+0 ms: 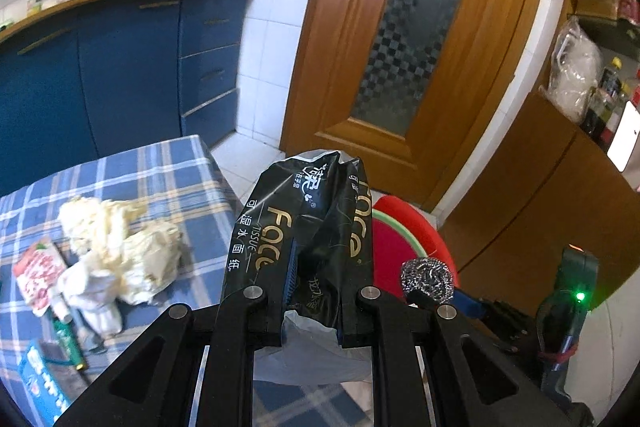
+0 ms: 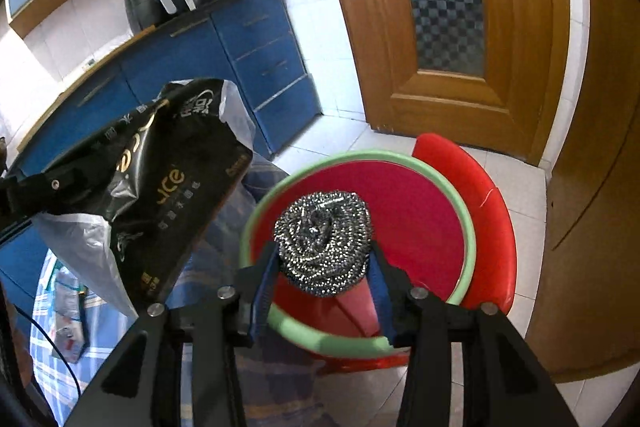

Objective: Collect trash
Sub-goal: 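Drop the tissue bag and steel wool into the red bucket with both tools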

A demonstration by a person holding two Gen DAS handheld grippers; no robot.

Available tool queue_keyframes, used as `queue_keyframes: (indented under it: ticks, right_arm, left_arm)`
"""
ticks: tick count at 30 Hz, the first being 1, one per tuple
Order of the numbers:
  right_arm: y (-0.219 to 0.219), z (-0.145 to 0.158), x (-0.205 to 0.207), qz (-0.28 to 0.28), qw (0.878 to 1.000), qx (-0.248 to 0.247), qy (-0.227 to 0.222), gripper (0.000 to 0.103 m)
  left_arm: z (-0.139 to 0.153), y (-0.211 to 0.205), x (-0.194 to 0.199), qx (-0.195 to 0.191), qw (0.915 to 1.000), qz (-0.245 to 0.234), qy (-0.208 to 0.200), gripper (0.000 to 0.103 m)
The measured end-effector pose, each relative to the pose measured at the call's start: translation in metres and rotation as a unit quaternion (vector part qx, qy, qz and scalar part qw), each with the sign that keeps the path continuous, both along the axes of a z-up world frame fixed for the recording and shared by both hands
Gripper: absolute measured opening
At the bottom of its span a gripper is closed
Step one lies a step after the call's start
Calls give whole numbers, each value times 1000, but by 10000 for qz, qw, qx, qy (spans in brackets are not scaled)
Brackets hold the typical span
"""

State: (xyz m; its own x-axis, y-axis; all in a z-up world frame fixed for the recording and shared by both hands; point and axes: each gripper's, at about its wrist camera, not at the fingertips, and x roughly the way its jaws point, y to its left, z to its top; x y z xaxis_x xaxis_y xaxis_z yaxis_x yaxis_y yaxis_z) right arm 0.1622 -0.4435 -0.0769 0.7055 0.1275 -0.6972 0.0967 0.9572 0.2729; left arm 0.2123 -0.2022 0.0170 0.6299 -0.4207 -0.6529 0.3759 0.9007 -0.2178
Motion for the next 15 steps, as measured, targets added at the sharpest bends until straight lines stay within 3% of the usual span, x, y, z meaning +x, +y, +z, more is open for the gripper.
queue_keyframes:
  ticks: [15]
  right_arm:
    - [-42,-5,-3,-565,9980,144,-230,57]
  left_arm:
    - [-47,-56,39,298,9982,-189,475,15]
